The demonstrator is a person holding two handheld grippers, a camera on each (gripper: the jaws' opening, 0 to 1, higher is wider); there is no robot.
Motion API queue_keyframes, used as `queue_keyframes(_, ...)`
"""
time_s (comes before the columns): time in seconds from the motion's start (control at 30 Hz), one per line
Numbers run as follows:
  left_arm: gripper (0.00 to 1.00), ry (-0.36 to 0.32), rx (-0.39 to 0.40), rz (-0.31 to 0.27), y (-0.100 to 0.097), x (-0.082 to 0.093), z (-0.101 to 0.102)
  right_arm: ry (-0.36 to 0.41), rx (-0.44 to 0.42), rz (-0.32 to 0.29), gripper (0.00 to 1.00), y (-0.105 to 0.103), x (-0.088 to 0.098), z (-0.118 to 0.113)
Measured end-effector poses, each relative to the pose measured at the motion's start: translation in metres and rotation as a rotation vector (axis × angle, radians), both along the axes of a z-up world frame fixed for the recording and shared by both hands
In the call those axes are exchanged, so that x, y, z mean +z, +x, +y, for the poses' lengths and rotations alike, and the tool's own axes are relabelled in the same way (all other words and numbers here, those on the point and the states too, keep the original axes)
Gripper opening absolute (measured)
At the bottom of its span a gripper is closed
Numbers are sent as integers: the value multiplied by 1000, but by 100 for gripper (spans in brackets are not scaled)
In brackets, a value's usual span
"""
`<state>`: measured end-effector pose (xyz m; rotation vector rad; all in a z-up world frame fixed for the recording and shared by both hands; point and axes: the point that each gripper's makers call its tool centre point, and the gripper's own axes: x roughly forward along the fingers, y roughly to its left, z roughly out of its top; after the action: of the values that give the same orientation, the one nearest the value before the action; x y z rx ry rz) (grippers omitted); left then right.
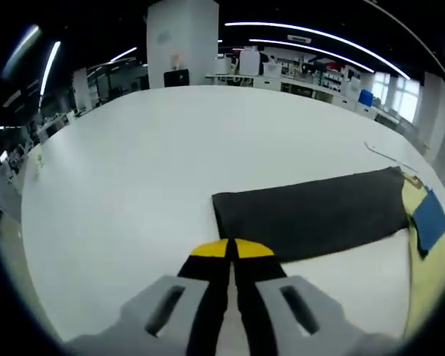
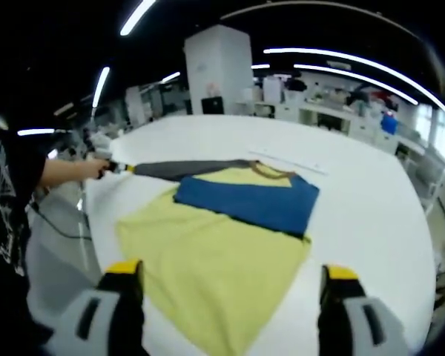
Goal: Fold the garment on the visible template until the final outline fits inside the template.
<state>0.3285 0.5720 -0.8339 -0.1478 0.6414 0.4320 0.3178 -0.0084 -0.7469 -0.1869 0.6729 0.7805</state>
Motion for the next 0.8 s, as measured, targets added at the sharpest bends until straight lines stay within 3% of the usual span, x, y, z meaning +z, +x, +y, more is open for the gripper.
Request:
queue_keyframes(0.23,0,71,-87,30,15,4,9,-9,-10,7,99,-1,-2,-1)
queue_keyframes(0.4,0,73,-113,31,28,7,17,-12,-21,11,99,-2,-2,-3)
queue_keyframes(0.5,0,32,-99,16,33,8,16,-10,-27,10,99,-2,-2,-4)
queue_keyframes(0.8,0,-41,-37,29,14,6,13,-12,-34,9,99,-6,-3,-5)
